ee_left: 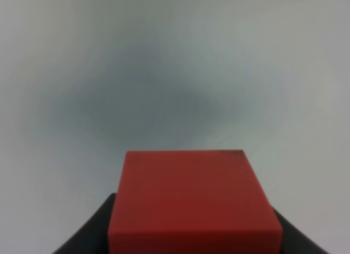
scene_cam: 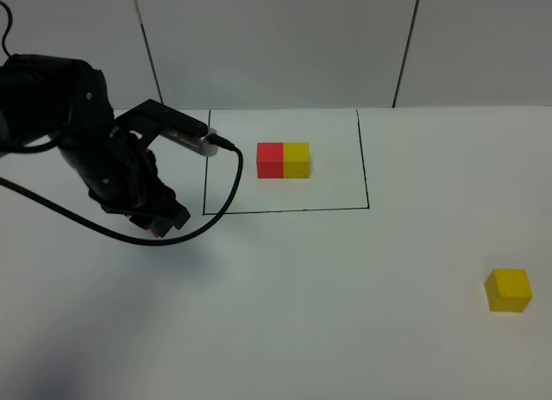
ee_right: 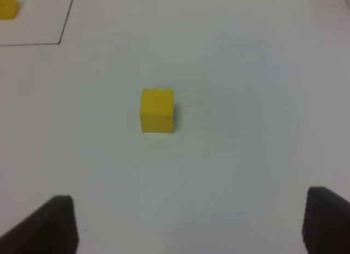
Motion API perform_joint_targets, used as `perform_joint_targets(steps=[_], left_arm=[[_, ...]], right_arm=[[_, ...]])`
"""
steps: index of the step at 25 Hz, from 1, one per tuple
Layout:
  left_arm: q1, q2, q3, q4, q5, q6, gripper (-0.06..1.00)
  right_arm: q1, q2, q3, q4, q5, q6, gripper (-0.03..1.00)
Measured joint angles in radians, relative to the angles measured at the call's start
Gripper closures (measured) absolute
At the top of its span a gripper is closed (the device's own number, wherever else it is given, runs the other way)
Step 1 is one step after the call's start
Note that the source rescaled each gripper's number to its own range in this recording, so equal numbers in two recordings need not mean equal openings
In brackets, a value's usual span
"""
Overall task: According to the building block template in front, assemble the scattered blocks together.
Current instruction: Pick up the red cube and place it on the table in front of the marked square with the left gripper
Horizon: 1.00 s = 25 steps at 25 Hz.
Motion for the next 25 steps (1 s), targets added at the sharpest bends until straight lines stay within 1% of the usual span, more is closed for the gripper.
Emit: perform_joint_targets(steps=[4, 7, 9, 10, 13, 17, 19, 25], left_arm=[[-0.043, 0.082, -0.127, 0.003, 0.078, 0.237, 0.94], [-0.100, 0.149, -0.191, 0.009, 0.091, 0.412, 0.94], [-0.138, 0.193, -0.228, 0.010, 0.097, 0.504, 0.94], [-0.159, 0.212, -0.246, 0.010, 0.099, 0.531, 0.94], [-0.207, 0.272, -0.299, 0.015, 0.116, 0.578, 0.94], [-0.255, 0.344, -0.376, 0.076, 0.158, 0.588, 0.94], [-0.271, 0.372, -0.407, 0.097, 0.174, 0.591, 0.94], [-0.283, 0.431, -0.485, 0.102, 0.186, 0.632, 0.94]], right_arm=[[0.000, 0.000, 0.000, 0.000, 0.000, 0.000, 0.18], [0.000, 0.000, 0.000, 0.000, 0.000, 0.000, 0.18], [0.000, 0.000, 0.000, 0.000, 0.000, 0.000, 0.18], [0.000, 0.000, 0.000, 0.000, 0.000, 0.000, 0.18], [0.000, 0.000, 0.000, 0.000, 0.000, 0.000, 0.18], [0.000, 0.000, 0.000, 0.000, 0.000, 0.000, 0.18], [0.000, 0.000, 0.000, 0.000, 0.000, 0.000, 0.18], [0.000, 0.000, 0.000, 0.000, 0.000, 0.000, 0.18]])
